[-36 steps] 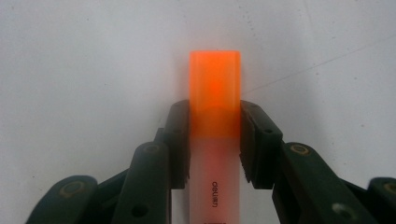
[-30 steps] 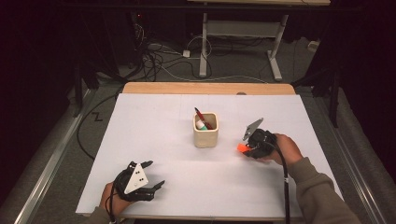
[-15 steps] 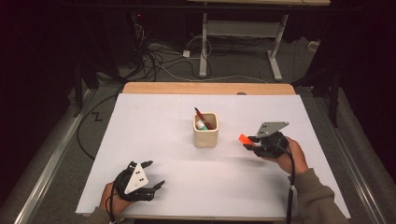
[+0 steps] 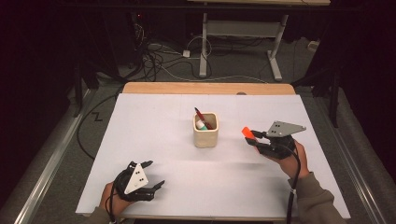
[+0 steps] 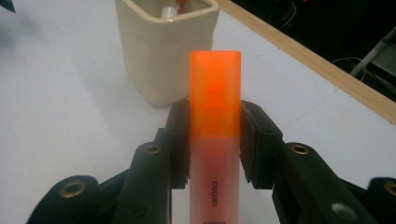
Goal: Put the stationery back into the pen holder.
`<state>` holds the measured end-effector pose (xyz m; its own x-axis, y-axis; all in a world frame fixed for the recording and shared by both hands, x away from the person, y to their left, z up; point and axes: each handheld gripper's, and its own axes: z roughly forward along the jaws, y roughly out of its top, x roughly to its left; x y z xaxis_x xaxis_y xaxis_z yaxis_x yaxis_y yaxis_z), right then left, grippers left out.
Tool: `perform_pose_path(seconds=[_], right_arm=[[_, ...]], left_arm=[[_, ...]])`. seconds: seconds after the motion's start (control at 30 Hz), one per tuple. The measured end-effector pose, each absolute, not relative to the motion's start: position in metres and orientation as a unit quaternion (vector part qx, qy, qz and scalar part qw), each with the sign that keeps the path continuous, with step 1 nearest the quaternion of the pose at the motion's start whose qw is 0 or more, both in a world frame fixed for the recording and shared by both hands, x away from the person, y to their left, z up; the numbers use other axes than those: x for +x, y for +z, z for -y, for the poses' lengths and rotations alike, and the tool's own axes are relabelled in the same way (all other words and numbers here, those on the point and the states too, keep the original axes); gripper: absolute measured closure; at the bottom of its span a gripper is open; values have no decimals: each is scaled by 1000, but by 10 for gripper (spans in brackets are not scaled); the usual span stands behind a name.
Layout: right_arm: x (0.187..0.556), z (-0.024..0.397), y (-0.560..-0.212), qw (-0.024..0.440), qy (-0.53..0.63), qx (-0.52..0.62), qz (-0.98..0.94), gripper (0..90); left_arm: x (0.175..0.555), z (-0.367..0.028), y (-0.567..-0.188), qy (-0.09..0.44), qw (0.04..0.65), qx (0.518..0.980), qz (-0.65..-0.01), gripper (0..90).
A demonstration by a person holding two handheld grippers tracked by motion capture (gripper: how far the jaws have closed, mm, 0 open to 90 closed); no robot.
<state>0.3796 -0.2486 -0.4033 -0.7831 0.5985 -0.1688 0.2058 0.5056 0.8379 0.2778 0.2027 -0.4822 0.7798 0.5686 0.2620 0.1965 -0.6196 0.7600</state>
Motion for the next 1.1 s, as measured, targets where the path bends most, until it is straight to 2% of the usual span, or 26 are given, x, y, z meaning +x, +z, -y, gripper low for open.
perform_pose_path(seconds=[0.53, 1.1], right_arm=[[376, 251, -401, 250, 498, 261, -789, 677], [380, 225, -398, 257, 525, 243, -774, 677]], left_arm=[[278, -202, -483, 247, 375, 866, -221, 223], [278, -202, -483, 247, 374, 866, -221, 223]])
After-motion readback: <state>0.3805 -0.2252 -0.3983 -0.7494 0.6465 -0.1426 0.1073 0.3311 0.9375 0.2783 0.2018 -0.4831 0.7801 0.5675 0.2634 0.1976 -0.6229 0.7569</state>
